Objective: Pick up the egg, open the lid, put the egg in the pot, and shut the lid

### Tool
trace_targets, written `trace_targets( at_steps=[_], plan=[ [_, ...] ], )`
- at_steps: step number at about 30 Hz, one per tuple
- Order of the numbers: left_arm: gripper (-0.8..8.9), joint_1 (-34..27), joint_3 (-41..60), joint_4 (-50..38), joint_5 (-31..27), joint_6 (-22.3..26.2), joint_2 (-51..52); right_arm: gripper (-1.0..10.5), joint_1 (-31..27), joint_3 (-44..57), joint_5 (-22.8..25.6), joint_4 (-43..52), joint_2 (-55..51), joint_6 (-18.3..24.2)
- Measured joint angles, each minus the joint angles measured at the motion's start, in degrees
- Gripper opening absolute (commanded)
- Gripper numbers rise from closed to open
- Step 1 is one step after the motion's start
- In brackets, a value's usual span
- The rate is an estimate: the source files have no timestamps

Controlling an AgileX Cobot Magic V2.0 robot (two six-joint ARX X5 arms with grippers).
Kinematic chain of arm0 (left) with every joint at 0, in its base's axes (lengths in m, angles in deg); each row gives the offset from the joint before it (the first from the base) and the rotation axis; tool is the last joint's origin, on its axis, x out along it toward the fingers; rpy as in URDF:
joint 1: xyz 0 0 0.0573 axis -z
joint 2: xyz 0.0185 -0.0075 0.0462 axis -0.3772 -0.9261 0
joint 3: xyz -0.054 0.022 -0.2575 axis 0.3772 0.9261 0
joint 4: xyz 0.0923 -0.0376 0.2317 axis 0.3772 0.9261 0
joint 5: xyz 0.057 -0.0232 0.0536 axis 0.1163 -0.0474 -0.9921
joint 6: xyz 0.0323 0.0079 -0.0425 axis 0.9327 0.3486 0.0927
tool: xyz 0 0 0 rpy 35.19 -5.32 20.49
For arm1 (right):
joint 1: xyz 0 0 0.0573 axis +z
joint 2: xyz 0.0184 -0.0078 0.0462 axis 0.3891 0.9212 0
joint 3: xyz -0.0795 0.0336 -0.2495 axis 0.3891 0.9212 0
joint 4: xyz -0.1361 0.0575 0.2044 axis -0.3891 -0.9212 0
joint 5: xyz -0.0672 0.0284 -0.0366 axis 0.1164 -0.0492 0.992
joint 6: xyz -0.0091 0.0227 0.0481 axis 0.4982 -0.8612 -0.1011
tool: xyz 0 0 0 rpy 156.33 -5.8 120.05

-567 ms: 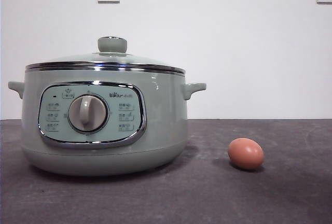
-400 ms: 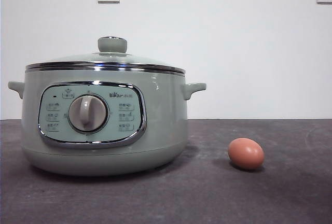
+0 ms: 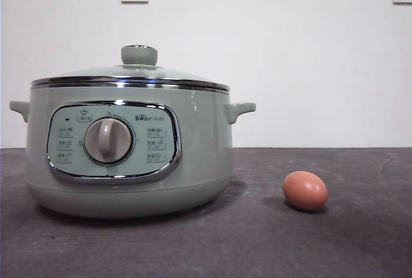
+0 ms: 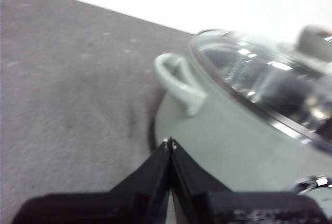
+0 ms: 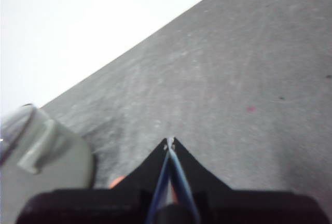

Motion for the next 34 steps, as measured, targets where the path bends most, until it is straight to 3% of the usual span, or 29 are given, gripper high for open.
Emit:
trace_targets(
  at_steps=[8, 20, 24, 28, 30, 34],
  plan=[
    [-0.06, 0.00, -11.13, 6.91, 0.04, -0.07, -3.43, -0.1, 0.00, -10.29, -5.09, -5.55, 7.02, 0.09],
    [-0.05, 0.00, -27.52, 6.95, 0.39, -0.02, -16.31, 0.0, 0.00, -32.48, -8.44, -9.40, 25.94, 7.06],
    [-0.03, 0.00, -32.52, 7.45, 4.81, 0.76, -22.60, 0.0, 0.00, -40.00, -12.79, -12.11, 32.76, 11.41],
    [0.05, 0.00, -37.27, 8.17, 12.76, 1.75, -29.94, 0.1, 0.02, -47.15, -19.74, -17.00, 40.59, 15.91],
    [0.46, 0.00, -38.93, 8.17, 16.68, 1.95, -33.00, 1.2, 0.42, -49.35, -21.57, -18.73, 43.80, 17.31],
    [3.17, 0.00, -41.88, 7.85, 23.47, 1.99, -39.23, 4.3, 2.43, -51.10, -22.29, -20.17, 49.75, 18.80]
  ],
)
